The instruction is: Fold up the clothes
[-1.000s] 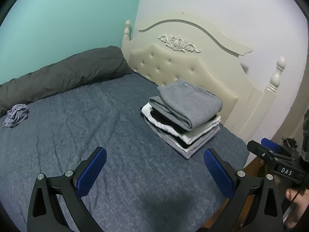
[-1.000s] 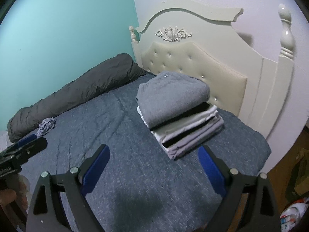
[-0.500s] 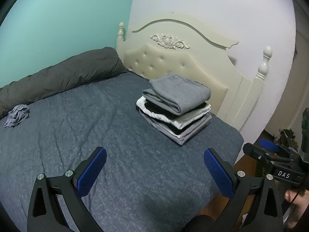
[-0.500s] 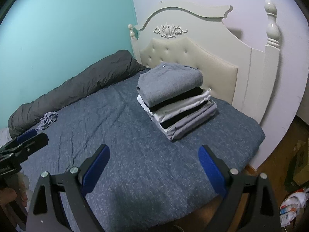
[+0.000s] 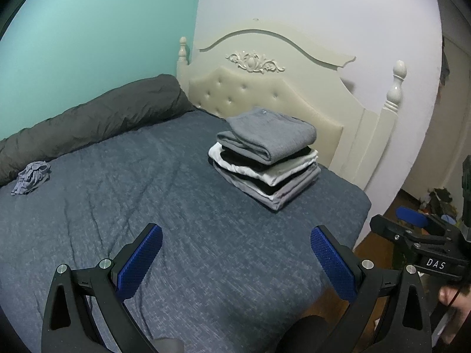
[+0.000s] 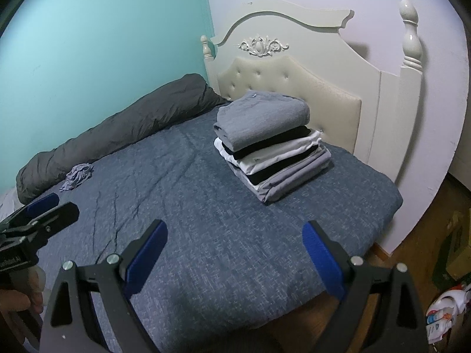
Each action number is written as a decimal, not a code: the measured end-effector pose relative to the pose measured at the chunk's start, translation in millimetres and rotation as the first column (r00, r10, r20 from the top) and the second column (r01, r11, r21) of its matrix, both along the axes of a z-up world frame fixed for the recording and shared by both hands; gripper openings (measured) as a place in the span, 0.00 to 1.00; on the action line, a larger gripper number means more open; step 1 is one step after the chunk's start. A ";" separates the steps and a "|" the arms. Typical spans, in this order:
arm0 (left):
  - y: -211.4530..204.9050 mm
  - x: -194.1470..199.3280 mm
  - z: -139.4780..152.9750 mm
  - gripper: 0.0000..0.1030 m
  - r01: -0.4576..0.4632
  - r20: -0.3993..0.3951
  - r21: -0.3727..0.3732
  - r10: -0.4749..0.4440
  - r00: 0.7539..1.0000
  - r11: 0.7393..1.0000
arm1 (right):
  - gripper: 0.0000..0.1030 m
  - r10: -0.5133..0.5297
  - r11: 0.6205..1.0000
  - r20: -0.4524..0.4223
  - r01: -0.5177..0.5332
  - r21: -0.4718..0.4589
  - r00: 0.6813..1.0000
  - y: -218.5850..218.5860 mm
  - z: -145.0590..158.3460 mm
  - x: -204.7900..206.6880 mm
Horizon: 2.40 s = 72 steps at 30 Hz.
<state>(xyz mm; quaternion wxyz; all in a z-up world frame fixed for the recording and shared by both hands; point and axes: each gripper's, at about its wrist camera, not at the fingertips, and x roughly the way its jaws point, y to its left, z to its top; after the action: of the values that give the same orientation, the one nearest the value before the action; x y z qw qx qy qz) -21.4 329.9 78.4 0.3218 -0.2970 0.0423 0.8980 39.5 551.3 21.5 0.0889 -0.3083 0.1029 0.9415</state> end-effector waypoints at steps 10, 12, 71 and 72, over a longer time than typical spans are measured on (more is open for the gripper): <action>-8.4 12.8 -3.3 1.00 0.002 -0.002 0.007 -0.002 1.000 1.000 | 0.91 0.010 1.000 -0.002 -0.010 0.012 1.000 -7.3 -0.1 12.9; -9.5 14.5 -3.7 1.00 0.000 -0.006 0.002 0.000 1.000 1.000 | 0.91 0.014 1.000 -0.001 -0.014 0.011 1.000 -8.3 -0.4 14.0; -9.7 21.5 -14.7 1.00 0.027 0.028 -0.006 -0.027 0.999 1.000 | 1.00 -0.033 0.999 -0.015 0.033 0.037 0.999 -13.4 -1.8 33.2; -9.4 21.4 -14.8 1.00 0.028 0.029 -0.006 -0.027 0.999 1.000 | 1.00 -0.032 0.999 -0.016 0.033 0.037 0.999 -13.5 -1.5 33.2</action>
<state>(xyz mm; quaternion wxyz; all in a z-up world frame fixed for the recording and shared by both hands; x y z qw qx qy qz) 0.0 320.5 63.6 0.3337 -0.3106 0.0447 0.8889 72.6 537.9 20.1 0.1091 -0.2978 0.0912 0.9440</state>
